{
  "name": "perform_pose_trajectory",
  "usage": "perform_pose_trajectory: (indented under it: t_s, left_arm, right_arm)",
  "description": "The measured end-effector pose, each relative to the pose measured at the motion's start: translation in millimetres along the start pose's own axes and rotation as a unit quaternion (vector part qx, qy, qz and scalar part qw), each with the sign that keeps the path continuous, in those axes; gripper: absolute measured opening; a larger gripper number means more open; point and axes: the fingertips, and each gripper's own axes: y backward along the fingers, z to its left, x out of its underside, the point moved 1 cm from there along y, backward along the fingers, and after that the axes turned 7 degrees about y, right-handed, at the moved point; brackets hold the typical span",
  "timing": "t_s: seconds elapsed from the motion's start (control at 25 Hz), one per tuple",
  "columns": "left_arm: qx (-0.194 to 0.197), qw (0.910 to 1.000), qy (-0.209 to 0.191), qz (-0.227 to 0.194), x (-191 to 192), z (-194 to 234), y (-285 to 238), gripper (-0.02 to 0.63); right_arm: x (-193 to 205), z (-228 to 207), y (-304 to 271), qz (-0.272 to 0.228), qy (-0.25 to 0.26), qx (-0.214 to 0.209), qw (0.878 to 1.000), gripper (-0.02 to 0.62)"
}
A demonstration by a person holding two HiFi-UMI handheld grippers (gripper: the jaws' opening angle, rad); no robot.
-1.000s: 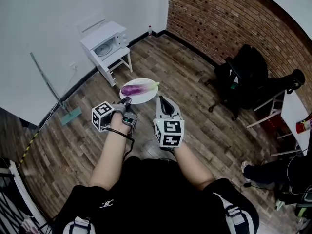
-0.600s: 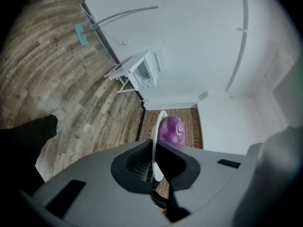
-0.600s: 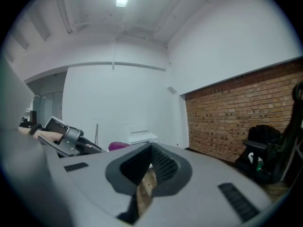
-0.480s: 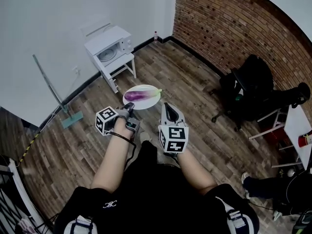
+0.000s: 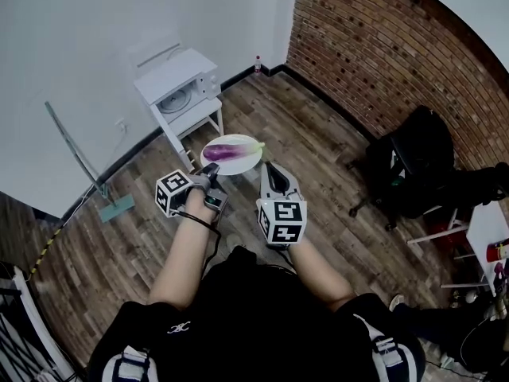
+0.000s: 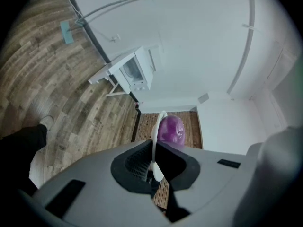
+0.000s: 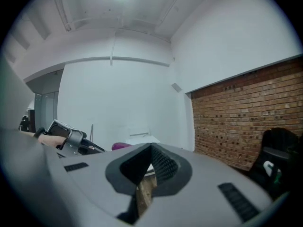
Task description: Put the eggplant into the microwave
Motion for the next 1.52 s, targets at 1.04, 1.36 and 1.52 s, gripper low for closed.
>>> perform_pose_trajectory:
  t_s: [1.04, 1.36, 1.52]
  left_arm:
    - [-0.004, 0.9989, 0.022, -0.041, -185, -50, -163, 0.018]
    - [0.007, 0.9922, 0.051, -0.113, -252, -72, -239, 0.018]
    - [0.035, 0.9851, 0.062, -0.157, -285, -85, -273, 0.018]
  right_arm:
    - [-17, -9, -276, 0.039, -0.017, -0.059, 0.997, 0.005]
    - [-40, -26, -414, 0.036, 0.007, -0.144, 0.989, 0.006]
    - [-51, -28, -481, 0.034, 0.021, -0.203, 0.978, 0.006]
